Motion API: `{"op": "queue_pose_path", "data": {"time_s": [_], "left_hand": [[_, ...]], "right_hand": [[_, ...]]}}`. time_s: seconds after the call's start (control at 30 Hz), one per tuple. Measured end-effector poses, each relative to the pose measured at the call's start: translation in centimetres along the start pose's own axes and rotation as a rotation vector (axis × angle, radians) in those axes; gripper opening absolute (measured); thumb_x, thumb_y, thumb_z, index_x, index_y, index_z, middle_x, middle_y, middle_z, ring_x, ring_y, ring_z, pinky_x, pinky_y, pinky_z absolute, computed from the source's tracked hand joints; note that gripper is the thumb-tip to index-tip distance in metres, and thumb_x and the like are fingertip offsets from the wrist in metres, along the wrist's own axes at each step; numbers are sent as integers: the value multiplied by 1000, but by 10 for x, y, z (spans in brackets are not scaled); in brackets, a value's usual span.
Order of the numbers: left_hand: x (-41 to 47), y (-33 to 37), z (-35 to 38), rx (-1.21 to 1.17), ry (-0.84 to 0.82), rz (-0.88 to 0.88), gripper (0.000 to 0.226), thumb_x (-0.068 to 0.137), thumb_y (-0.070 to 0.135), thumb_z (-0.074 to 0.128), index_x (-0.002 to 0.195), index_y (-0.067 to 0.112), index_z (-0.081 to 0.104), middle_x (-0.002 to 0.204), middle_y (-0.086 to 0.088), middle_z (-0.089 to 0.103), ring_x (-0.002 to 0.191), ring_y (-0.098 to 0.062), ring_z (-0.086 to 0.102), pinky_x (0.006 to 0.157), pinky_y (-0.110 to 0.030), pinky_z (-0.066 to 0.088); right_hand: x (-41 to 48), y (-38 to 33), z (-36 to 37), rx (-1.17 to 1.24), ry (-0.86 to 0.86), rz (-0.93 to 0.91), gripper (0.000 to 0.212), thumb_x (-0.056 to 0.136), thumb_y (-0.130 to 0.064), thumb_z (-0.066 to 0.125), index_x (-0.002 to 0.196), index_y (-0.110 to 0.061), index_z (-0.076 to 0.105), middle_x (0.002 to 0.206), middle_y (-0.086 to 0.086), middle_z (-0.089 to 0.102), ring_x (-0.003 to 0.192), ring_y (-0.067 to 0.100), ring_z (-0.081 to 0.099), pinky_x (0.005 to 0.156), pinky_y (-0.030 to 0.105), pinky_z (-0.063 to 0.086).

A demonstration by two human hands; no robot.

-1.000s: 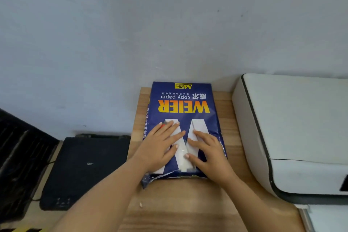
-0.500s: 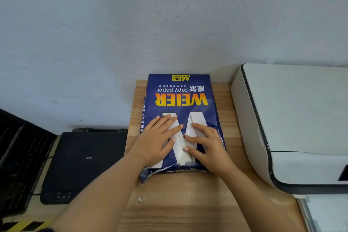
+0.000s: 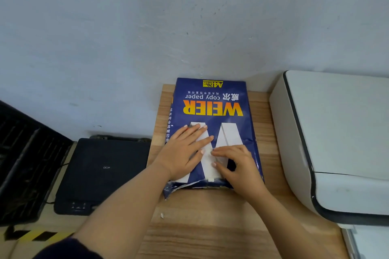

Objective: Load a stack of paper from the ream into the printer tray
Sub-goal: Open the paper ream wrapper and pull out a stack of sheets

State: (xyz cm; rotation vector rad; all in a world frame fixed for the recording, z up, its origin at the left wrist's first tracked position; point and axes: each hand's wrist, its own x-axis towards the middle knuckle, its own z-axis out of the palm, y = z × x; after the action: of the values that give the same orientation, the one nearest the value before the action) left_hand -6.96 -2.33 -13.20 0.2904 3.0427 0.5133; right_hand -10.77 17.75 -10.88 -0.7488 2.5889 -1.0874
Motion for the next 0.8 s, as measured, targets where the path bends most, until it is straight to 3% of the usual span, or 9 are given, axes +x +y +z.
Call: {"op": "queue_pose_path", "data": {"time_s": [0.13,0.23,0.43,0.67,0.8], "left_hand": [[0,0,1,6,31,11,47,101,38,24,148,37,17,160,7,11,147,-9,1,119,-30,-4],[0,0,1,6,33,12,47,101,37,24,148,37,18,160,7,12,147,-10,2,119,-30,-3],[1,-1,2,18,37,16,49,99,39,19,147,36,22,159,6,15,147,-11,6,120,-30,-1],[0,-2,3,29,53,23,48,99,35,22,147,34,24,159,4,16,147,-13,8,119,-30,-3],[0,-2,3,21,59,26,47,101,34,23,147,33,26,159,3,18,147,-14,9,119,-29,-3]], "right_hand": [[3,-14,2,133,64,169,33,80,-19,73,101,-37,58,93,-28,57,95,-4,53,80,10,42],[12,-19,1,158,86,270,30,78,-16,75,99,-30,60,90,-14,63,84,2,59,65,7,45],[16,-26,6,139,99,380,25,77,-15,76,99,-16,64,83,-3,65,74,8,60,70,19,49],[20,-23,9,78,19,366,12,82,-27,70,88,-18,64,83,-1,65,76,9,59,66,20,48],[15,-19,10,109,72,313,5,84,-23,68,84,-19,66,82,-2,66,73,8,58,62,16,44]]}}
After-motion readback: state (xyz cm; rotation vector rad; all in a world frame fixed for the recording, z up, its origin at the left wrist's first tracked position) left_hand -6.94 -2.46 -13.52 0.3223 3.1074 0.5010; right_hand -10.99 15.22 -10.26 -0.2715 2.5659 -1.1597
